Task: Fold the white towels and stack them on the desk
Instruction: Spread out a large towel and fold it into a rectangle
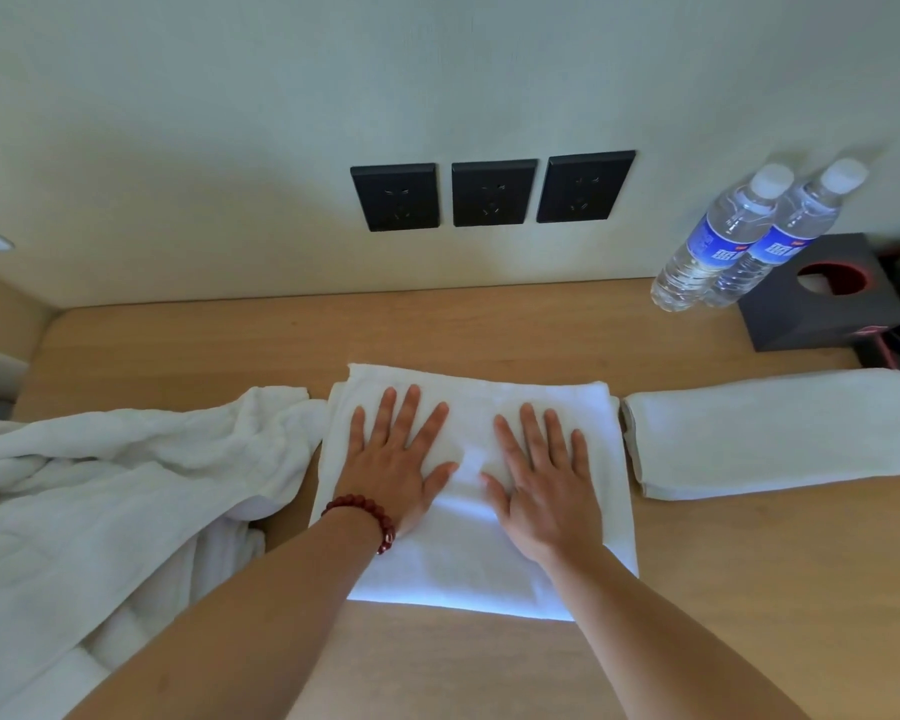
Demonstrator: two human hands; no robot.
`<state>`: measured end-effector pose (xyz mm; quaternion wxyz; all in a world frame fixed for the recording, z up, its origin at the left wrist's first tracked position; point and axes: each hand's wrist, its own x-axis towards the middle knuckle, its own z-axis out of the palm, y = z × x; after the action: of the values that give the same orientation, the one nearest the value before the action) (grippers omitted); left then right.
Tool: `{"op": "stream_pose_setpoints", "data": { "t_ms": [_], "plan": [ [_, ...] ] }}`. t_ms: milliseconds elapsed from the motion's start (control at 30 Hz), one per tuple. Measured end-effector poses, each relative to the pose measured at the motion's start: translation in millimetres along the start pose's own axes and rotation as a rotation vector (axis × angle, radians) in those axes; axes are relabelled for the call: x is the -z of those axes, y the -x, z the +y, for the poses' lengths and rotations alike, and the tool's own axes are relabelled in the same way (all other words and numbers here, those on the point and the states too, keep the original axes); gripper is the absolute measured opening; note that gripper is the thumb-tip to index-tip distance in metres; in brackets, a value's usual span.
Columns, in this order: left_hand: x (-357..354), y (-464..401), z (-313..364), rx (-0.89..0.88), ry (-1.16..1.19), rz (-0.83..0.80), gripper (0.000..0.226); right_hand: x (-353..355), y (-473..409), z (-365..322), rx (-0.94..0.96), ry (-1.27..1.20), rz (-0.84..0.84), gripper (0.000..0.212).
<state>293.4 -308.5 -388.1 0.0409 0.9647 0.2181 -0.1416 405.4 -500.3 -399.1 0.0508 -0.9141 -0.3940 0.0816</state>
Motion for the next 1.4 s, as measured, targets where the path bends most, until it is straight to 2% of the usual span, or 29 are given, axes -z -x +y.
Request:
{"op": "stream_pose_setpoints", "data": {
  "t_ms": [533, 900, 1067, 1267, 1400],
  "plan": [
    [-15.6, 1.2, -5.2, 0.006, 0.062, 0.146, 0.065, -6.9, 10.0, 24.5, -0.051, 0.038, -0.003, 0.073],
    [-18.1, 2.1, -5.8, 0.004, 0.061, 0.149, 0.066, -6.3, 6.4, 25.0, -0.041, 0.053, -0.030, 0.074],
    [-18.5, 2.0, -2.8, 0.049, 0.041, 0.138, 0.067, -1.0, -8.6, 29.6, -0.001, 0.057, -0.033, 0.073],
    [-19.1, 0.7, 4.9, 0.188, 0.084, 0.141, 0.070, 3.9, -40.6, 40.6, 0.110, 0.069, -0.036, 0.073],
    [-19.0, -2.7, 7.1, 0.202, 0.105, 0.143, 0.071, 7.1, -51.4, 43.7, 0.143, 0.071, -0.044, 0.073]
  ]
}}
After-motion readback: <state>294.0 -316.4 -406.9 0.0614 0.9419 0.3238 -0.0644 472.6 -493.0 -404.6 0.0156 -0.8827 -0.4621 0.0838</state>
